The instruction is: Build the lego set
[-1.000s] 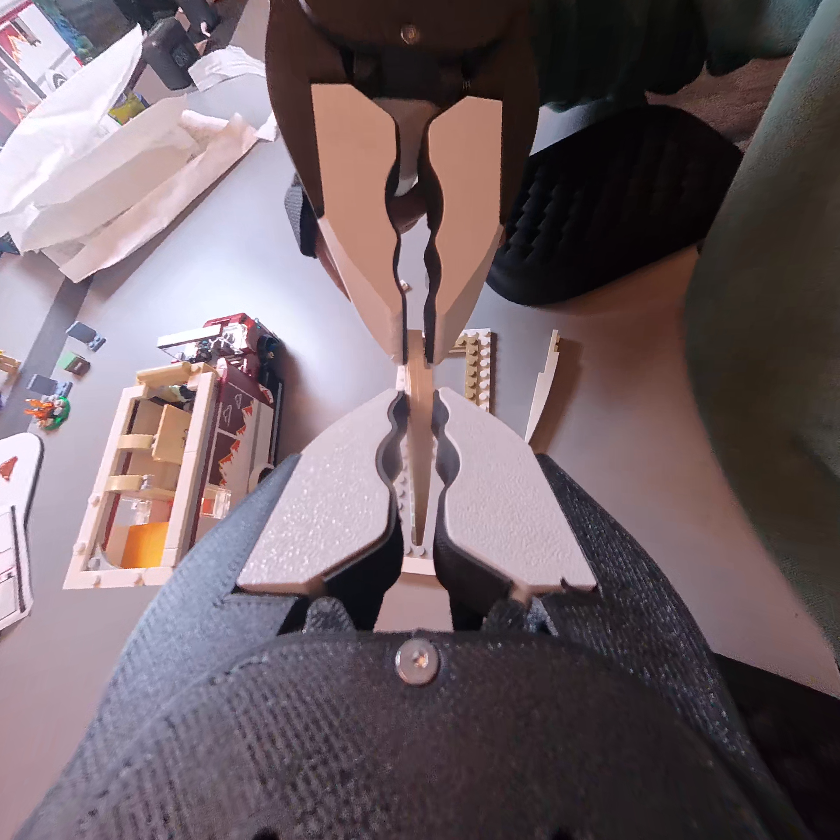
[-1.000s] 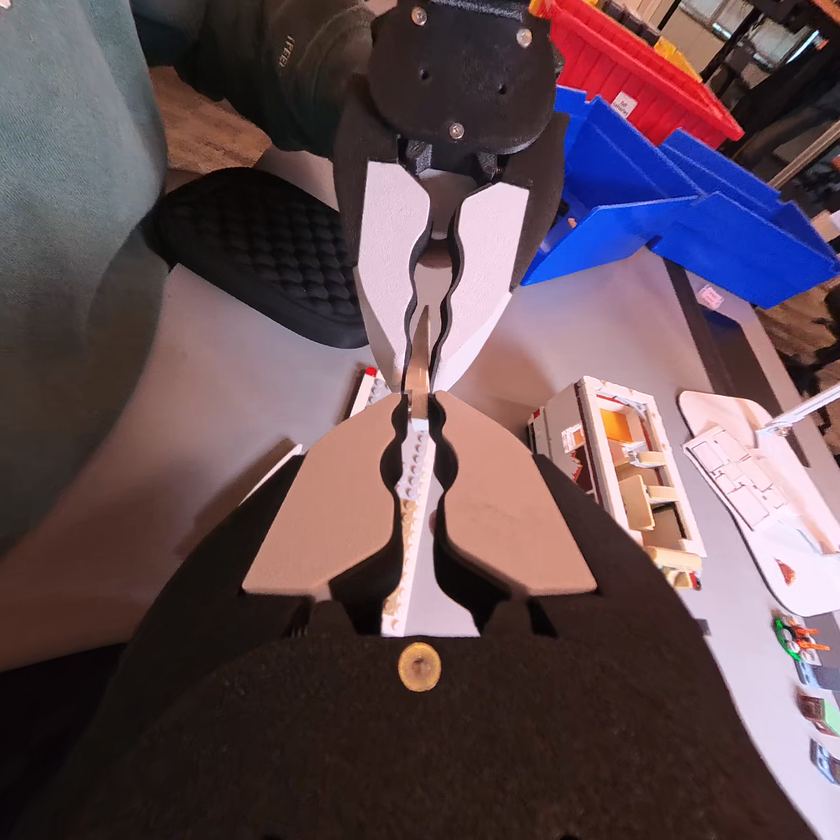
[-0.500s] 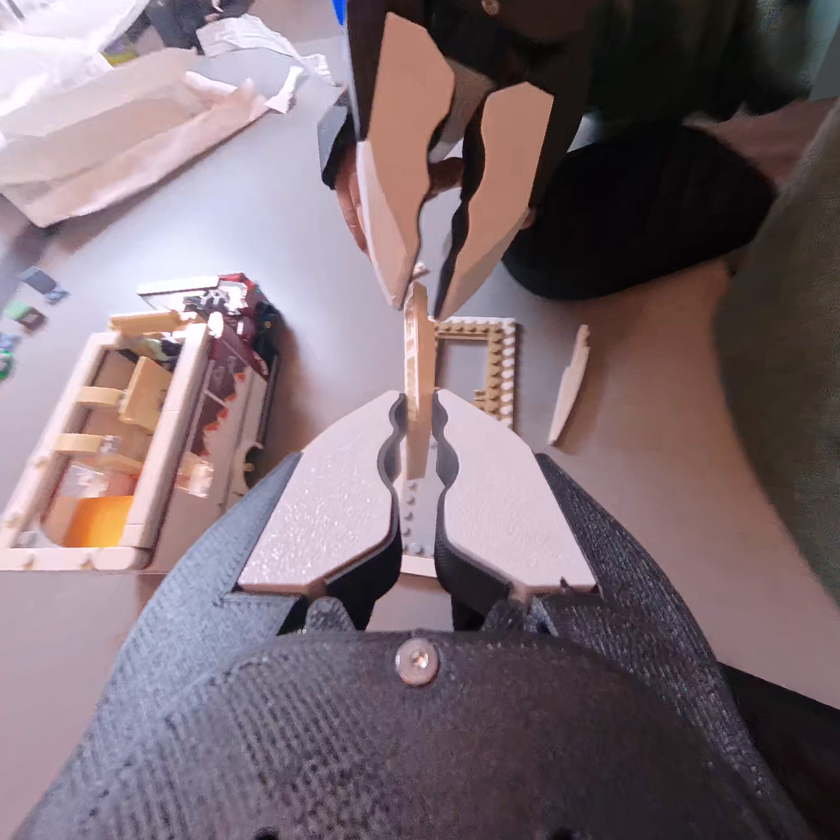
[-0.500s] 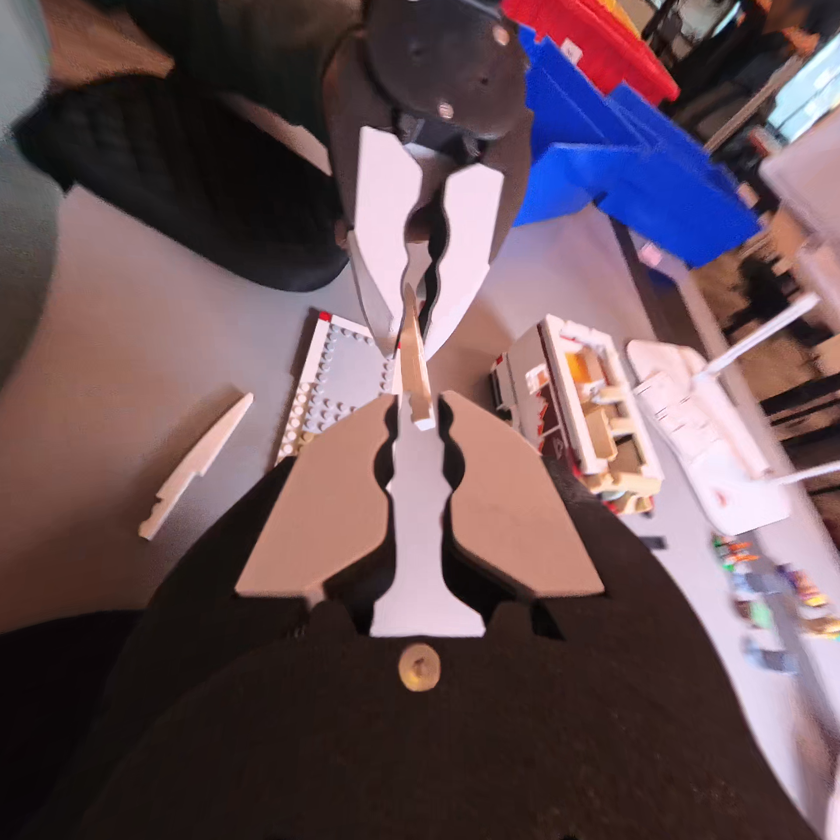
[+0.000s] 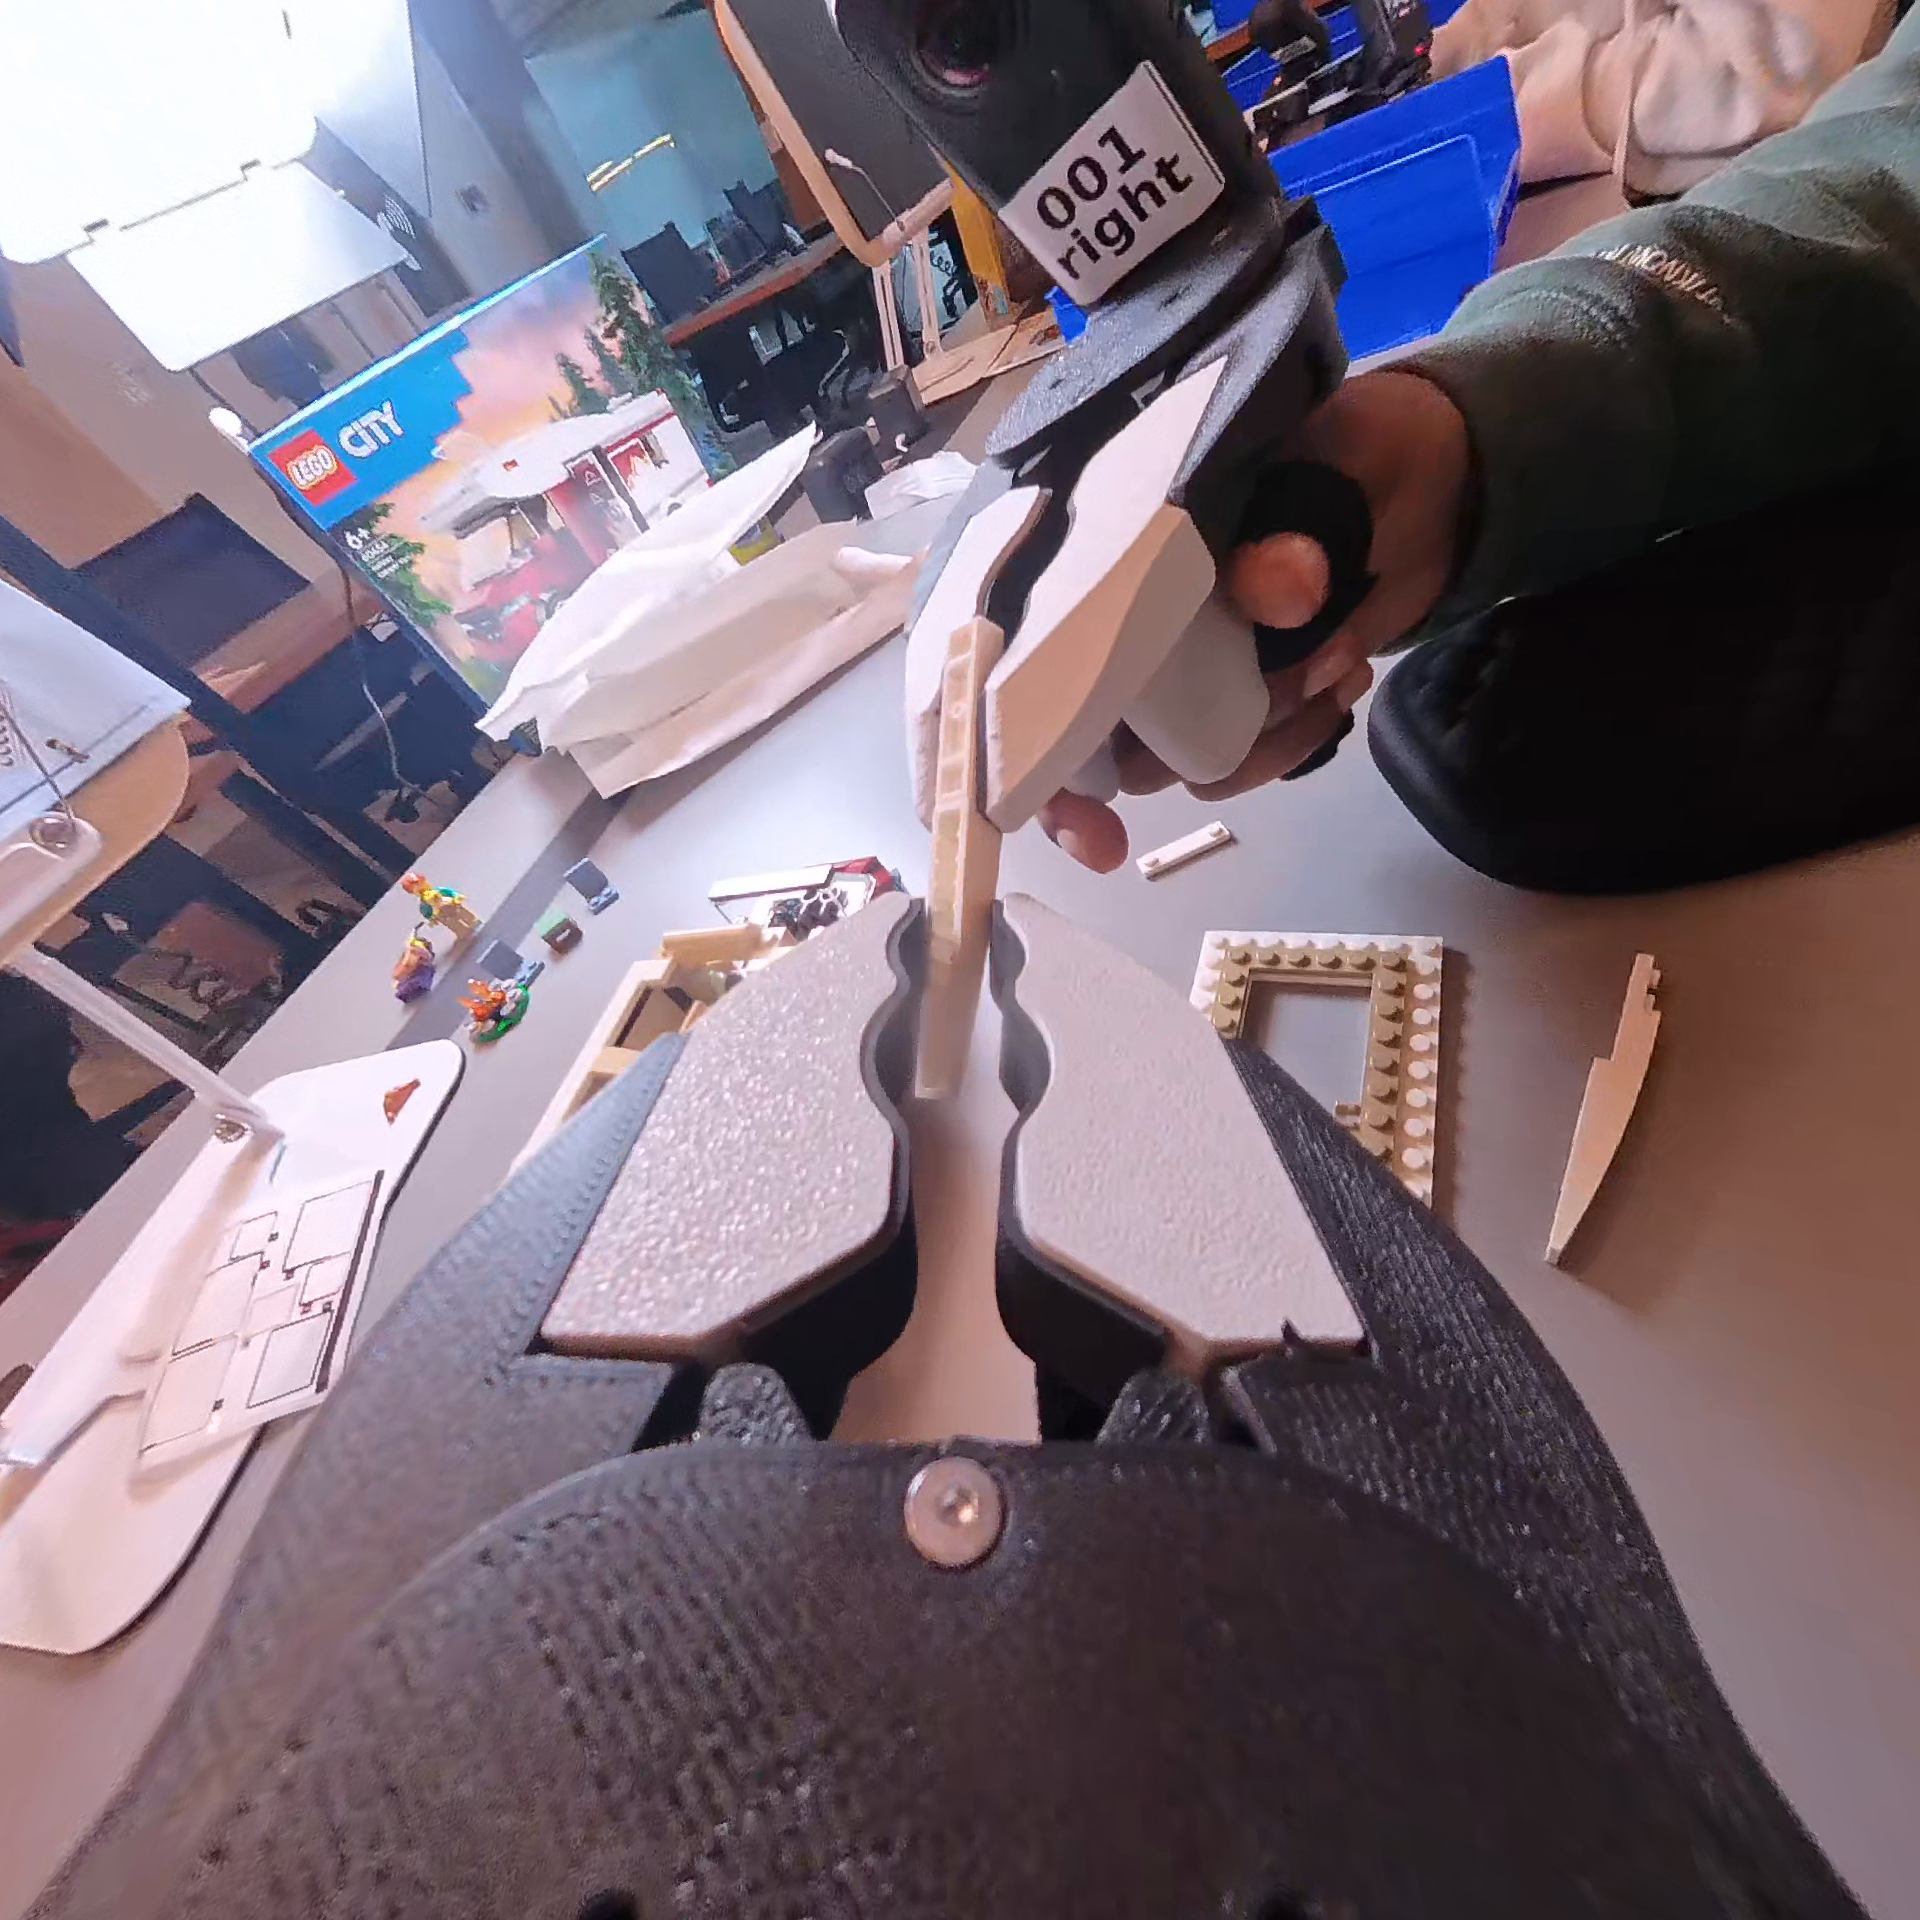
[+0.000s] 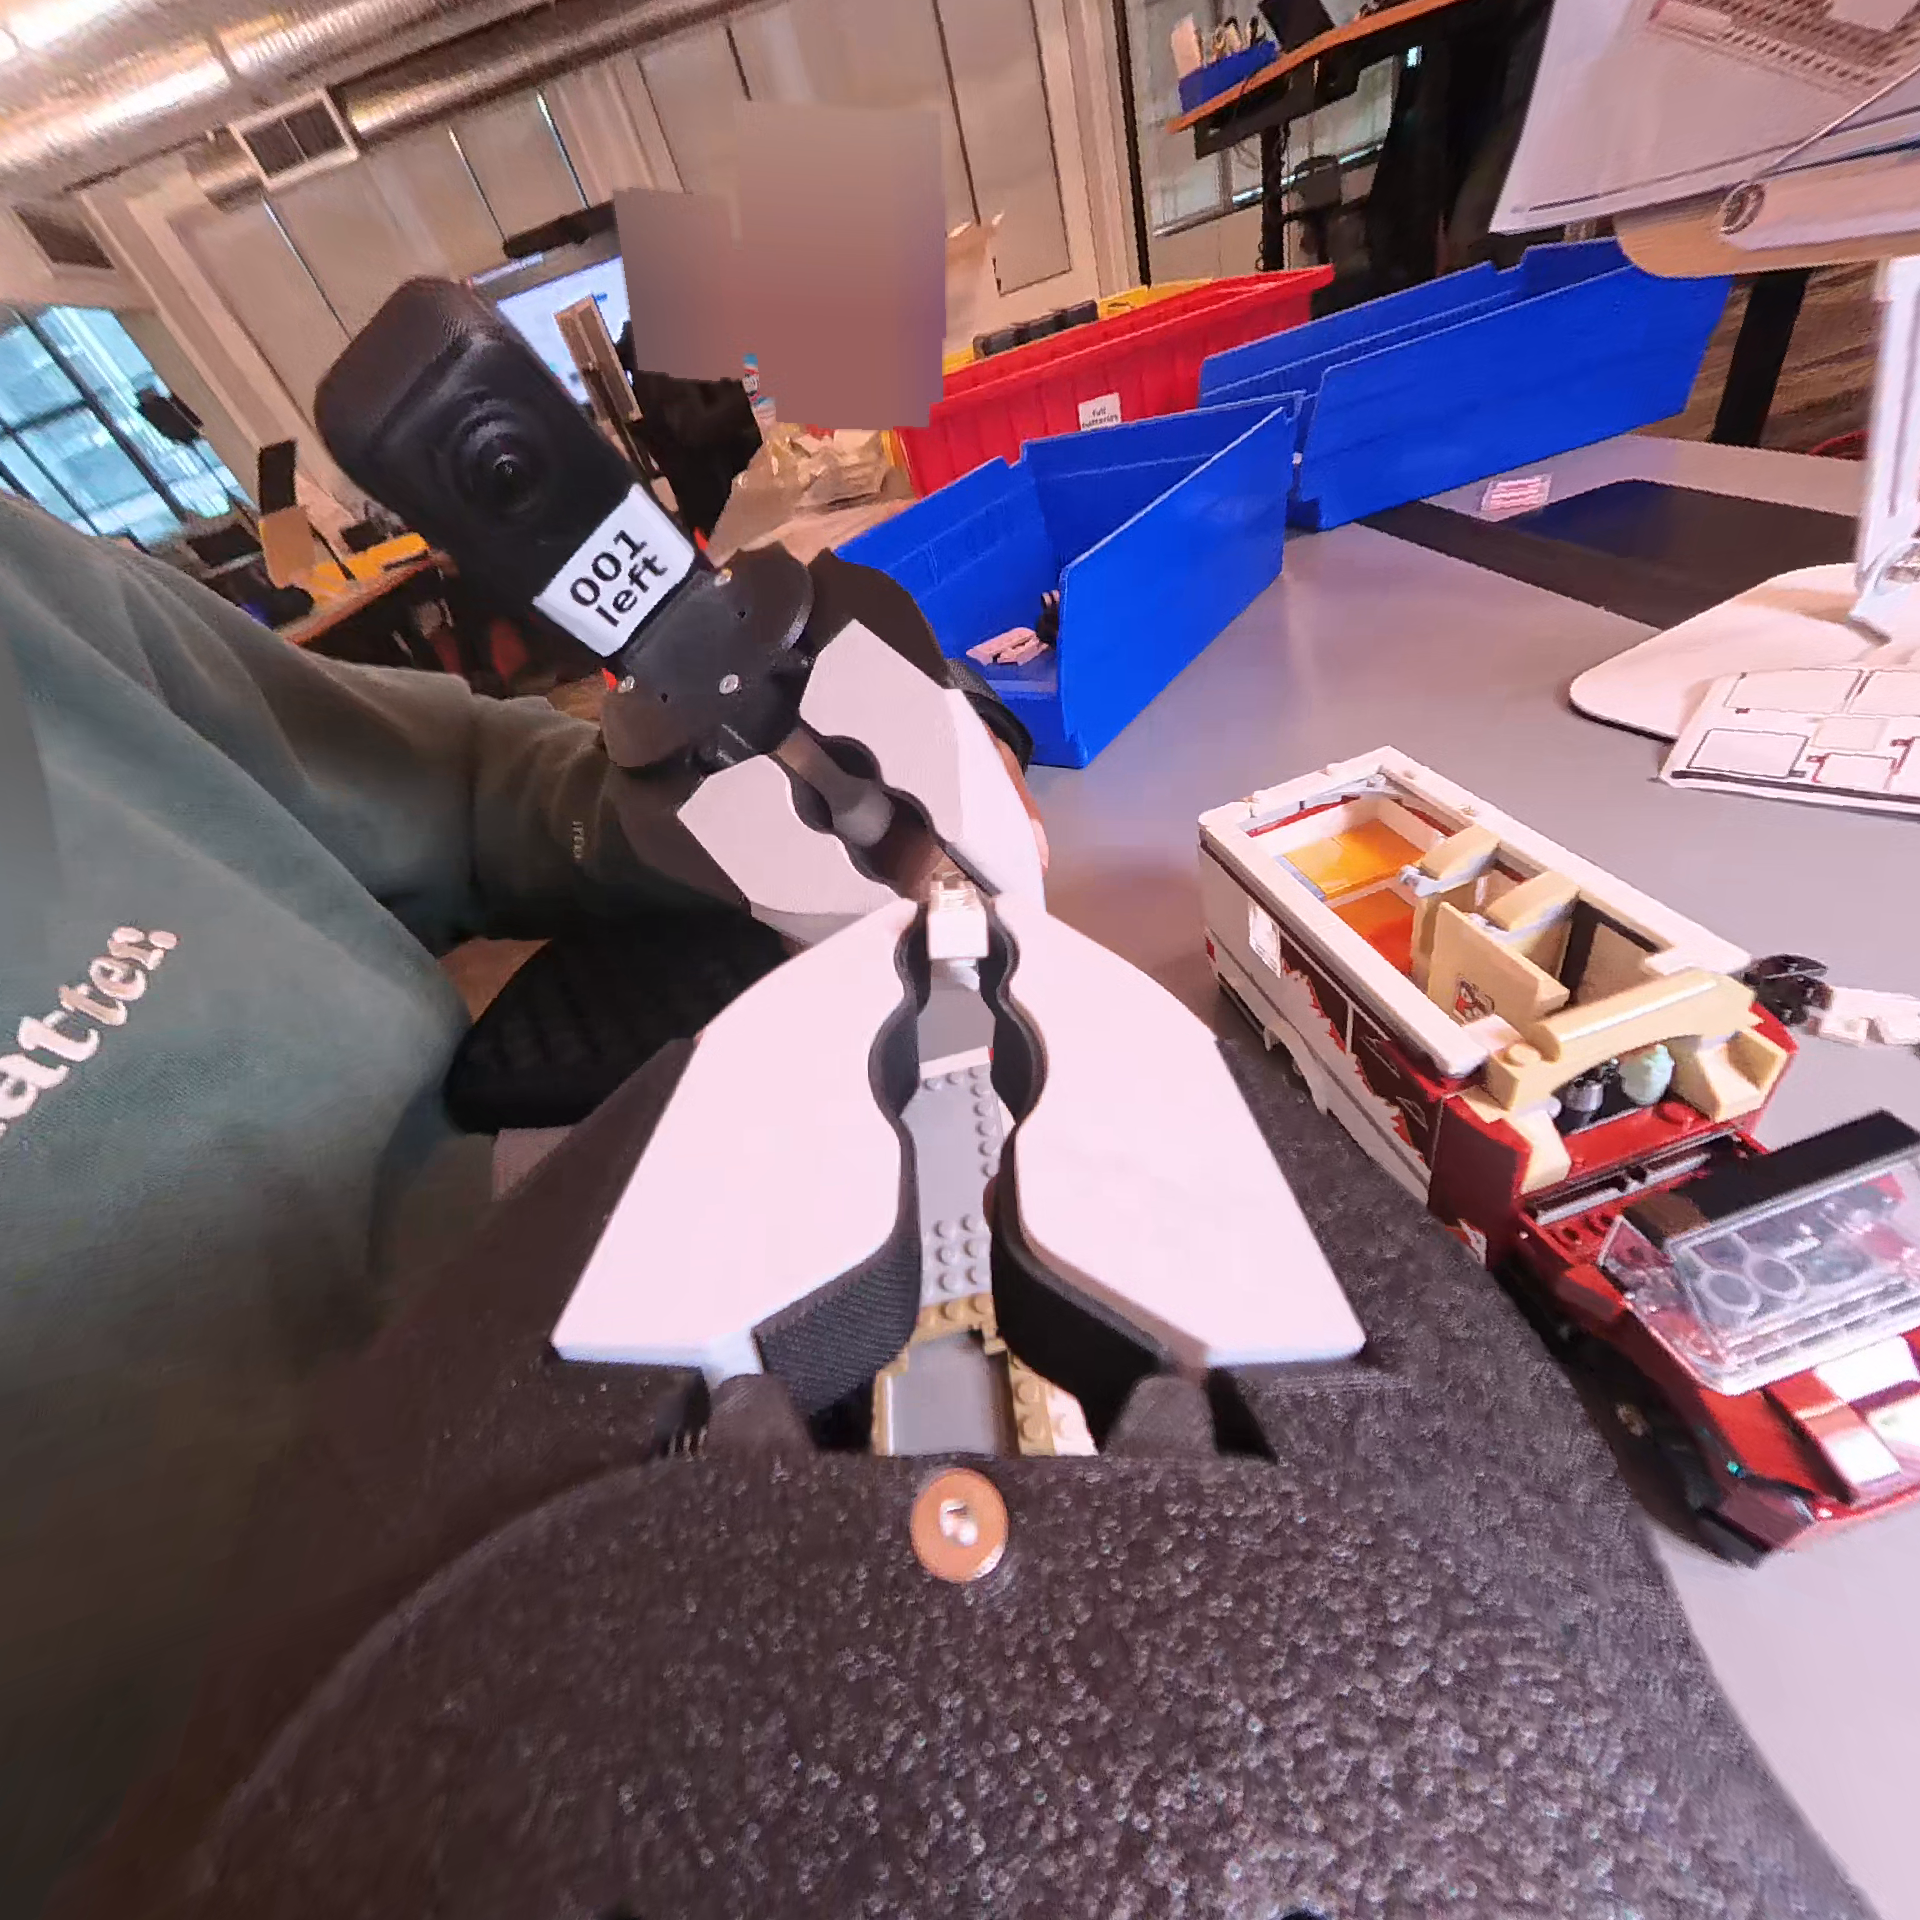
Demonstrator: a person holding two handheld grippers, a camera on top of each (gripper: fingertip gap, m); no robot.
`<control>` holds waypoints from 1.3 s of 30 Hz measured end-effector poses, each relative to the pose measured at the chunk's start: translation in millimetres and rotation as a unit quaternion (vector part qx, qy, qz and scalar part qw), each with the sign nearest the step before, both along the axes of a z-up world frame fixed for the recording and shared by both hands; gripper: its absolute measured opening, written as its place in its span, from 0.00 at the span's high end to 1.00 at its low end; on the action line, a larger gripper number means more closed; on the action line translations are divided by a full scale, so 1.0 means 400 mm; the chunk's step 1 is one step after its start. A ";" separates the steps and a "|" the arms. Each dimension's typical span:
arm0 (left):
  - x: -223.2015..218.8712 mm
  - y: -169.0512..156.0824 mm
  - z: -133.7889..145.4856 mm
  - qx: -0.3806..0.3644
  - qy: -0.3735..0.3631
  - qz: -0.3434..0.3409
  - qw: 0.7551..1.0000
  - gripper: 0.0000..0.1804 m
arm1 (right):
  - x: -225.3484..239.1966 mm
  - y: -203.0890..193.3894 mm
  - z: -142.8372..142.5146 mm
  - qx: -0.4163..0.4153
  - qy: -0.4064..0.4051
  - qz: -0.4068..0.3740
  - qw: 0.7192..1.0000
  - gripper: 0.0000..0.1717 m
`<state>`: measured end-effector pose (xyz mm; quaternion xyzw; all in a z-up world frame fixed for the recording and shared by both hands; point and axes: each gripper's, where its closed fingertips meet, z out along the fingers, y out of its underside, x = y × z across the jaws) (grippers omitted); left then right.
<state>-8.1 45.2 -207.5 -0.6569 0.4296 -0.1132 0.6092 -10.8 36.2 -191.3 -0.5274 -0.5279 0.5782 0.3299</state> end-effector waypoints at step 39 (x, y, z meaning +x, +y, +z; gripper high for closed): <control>-0.084 0.008 -0.183 -0.136 0.049 0.004 0.989 0.98 | 0.128 0.160 -0.238 0.388 -0.640 0.212 0.628 0.95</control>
